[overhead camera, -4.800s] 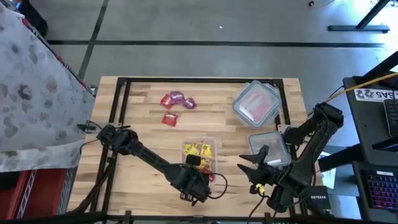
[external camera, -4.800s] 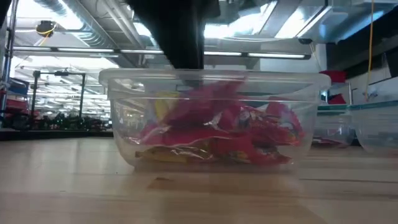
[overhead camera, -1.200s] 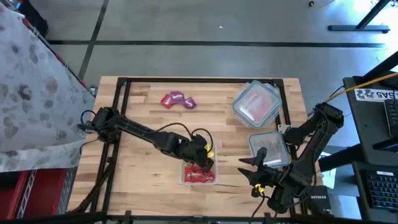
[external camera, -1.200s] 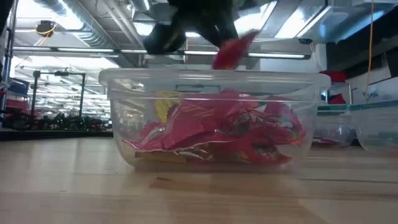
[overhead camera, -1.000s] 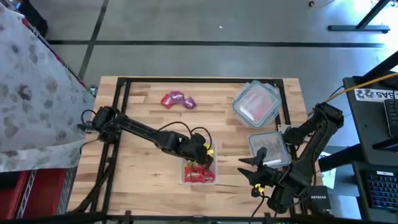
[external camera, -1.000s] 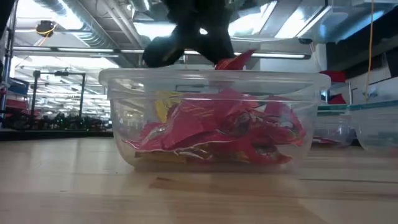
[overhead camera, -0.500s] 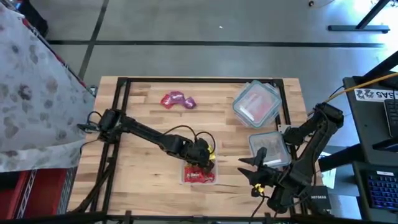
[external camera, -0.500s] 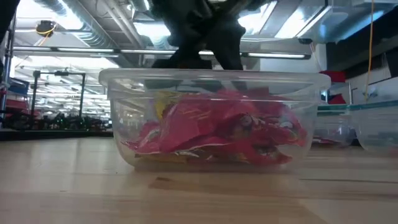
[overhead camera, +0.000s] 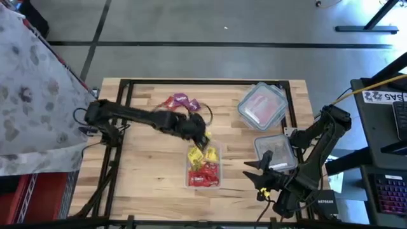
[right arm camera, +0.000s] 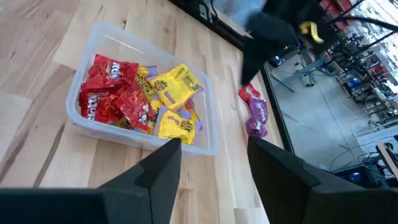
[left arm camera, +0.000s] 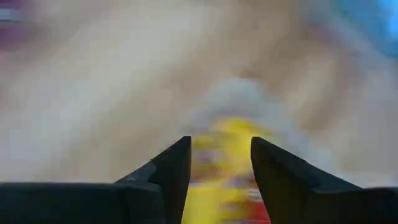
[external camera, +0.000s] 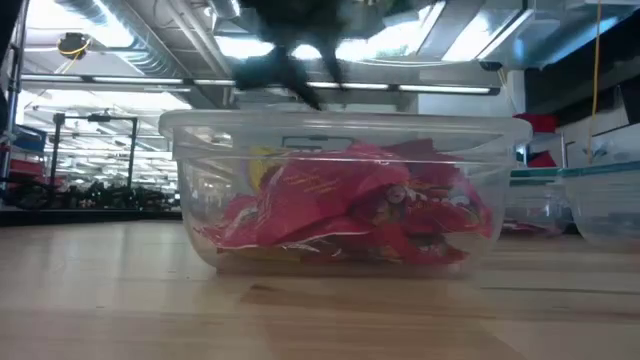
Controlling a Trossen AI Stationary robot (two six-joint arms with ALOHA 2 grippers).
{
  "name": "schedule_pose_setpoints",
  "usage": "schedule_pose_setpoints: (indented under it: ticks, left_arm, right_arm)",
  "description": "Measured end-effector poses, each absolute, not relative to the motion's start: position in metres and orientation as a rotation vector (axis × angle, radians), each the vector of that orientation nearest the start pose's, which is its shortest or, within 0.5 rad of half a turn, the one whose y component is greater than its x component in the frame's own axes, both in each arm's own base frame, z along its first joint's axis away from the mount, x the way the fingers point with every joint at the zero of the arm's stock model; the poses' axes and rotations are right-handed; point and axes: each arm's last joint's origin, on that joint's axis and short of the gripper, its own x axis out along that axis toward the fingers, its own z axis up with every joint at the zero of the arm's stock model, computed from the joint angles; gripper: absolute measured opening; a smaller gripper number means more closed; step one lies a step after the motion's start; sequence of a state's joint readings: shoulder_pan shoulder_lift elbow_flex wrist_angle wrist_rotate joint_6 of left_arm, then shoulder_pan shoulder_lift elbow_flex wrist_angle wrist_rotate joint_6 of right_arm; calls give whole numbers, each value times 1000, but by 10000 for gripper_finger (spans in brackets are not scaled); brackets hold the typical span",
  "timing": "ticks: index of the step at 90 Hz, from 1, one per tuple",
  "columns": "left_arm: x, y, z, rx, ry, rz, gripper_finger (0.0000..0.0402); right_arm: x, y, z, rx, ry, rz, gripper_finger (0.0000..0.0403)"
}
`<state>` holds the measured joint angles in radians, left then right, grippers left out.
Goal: Sort candy
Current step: Put the red candy into the rectangular transparent food container
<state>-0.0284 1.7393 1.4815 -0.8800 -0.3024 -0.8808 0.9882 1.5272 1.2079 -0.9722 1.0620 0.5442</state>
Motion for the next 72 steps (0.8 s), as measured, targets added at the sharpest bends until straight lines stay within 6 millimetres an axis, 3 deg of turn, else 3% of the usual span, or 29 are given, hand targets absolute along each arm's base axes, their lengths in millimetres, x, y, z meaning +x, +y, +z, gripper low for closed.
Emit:
schedule_pose_setpoints:
  ticks: [8, 16, 38, 55, 72]
  left_arm:
    - [335, 31, 266, -565, 1083, 911, 150]
    - [323, 59, 256, -531, 1221, 1003, 153]
    - [303, 125, 219, -644, 1268, 1062, 200]
    - [291, 159, 195, -649, 1186, 1071, 237]
    - [285, 173, 167, -620, 1136, 1049, 237]
  right_arm:
    - [177, 222, 269, -579, 604, -232, 172]
    - [177, 222, 269, -578, 603, -232, 172]
    - [177, 222, 269, -576, 603, -231, 172]
    - [177, 222, 269, -579, 604, -231, 172]
    - [177, 222, 269, -583, 601, -234, 172]
